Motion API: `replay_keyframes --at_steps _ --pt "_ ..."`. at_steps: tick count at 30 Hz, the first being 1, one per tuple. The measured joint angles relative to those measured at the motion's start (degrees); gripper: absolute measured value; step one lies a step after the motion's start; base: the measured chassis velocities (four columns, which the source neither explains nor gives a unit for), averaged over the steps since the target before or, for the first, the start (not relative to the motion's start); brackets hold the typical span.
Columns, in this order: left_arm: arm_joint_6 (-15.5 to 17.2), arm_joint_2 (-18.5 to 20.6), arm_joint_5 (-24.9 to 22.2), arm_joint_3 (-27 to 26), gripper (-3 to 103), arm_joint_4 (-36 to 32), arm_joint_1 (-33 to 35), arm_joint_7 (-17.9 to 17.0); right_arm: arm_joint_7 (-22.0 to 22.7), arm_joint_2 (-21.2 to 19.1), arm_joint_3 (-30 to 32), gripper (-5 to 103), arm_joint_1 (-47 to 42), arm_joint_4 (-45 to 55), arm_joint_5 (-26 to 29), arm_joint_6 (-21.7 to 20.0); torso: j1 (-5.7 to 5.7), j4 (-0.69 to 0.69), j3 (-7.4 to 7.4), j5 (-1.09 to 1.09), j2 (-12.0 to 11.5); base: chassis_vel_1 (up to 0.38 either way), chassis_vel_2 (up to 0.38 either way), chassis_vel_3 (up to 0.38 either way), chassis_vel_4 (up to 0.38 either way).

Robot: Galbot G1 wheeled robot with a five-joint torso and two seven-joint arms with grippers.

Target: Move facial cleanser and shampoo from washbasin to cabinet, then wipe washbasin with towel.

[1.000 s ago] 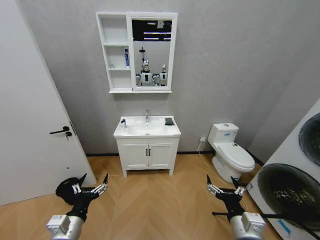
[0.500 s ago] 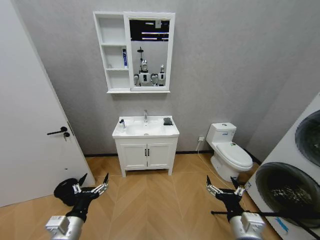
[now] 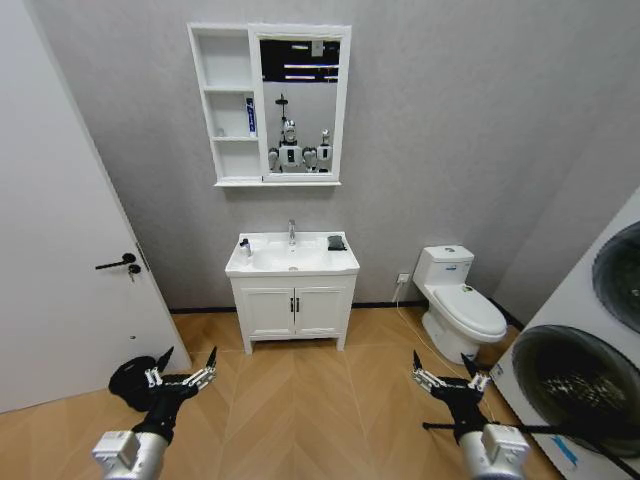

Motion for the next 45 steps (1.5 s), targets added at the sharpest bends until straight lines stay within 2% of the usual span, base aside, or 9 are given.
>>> replay_keyframes --at_steps 16,28,36,45 --pt "0.01 0.2 -0.34 0.22 100 0.46 -0.49 0.0 -1.19 0.61 0.4 100 -0.69 0.78 -0.53 -0.75 -0.03 0.0 -0.01 0.0 0.01 -0.028 0.027 0.03 -0.027" --pt "-0.03 -0.29 -0.22 0.38 100 0.74 -0.59 0.04 -1.13 0.72 0.29 100 -0.82 0.32 -0.63 -0.67 0.03 0.01 0.01 0.01 -0.02 -0.207 0.205 0.207 -0.201" --pt "-1.25 -2.49 1.57 0.76 100 0.93 0.55 0.84 -1.14 0.32 0.15 100 -0.97 -0.06 -0.78 -0.65 0.0 0.01 0.0 0.01 0.0 -0.197 0.194 0.188 -0.199" --pt "-1.39 -3.18 3.29 1.34 100 1.6 -0.29 0.93 -0.96 -0.18 -0.07 100 -1.15 -0.59 -0.7 -0.43 -0.01 -0.01 0.0 0.01 0.01 -0.203 0.192 0.194 -0.198"
